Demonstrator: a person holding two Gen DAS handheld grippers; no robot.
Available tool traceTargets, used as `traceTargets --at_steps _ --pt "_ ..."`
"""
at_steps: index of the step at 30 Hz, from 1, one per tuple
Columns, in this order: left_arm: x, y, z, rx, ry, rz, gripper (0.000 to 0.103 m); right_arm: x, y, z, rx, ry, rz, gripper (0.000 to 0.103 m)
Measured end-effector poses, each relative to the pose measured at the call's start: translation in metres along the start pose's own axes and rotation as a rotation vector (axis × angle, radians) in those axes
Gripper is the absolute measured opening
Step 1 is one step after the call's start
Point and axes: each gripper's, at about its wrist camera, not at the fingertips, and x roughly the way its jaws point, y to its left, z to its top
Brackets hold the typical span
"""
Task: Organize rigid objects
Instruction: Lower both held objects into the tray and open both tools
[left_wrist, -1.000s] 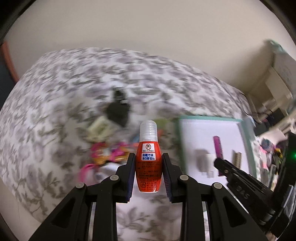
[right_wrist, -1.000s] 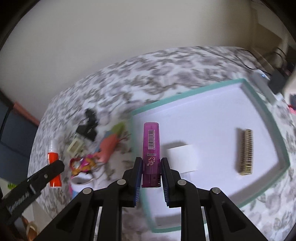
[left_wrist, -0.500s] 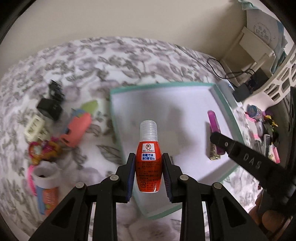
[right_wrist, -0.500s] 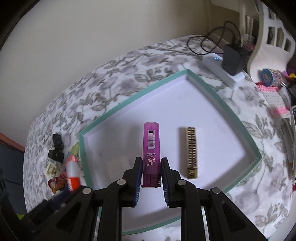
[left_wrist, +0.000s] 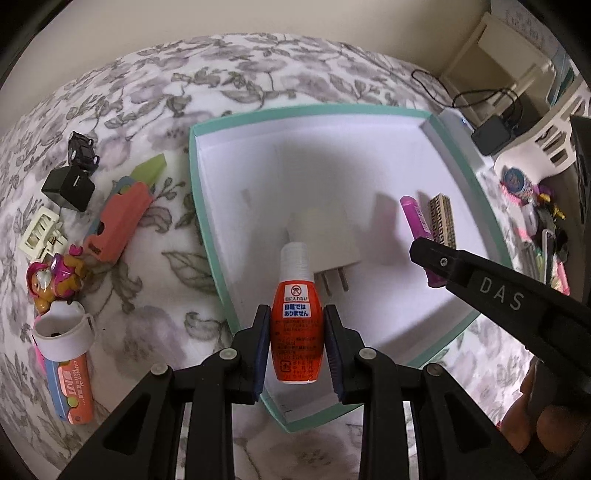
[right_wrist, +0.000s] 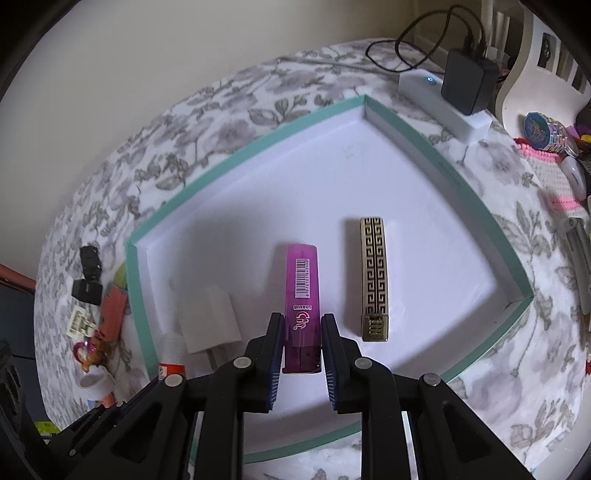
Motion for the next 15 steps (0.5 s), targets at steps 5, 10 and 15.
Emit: traceTargets --at_steps 5,10,15 --pt "0.011 -0.001 -0.002 0.005 0.030 0.023 0.029 0.012 -0.002 -0.004 0.001 0.046 -0.015 0.022" --pt "0.017 -0.005 -0.001 0.013 0.043 0.022 0.029 0.013 -0.001 -0.005 -0.011 0.054 -0.029 0.023" --pt "0.018 -0.005 0.002 0.000 0.039 0.011 0.029 0.014 -0.001 -0.003 0.004 0.058 -0.032 0.023"
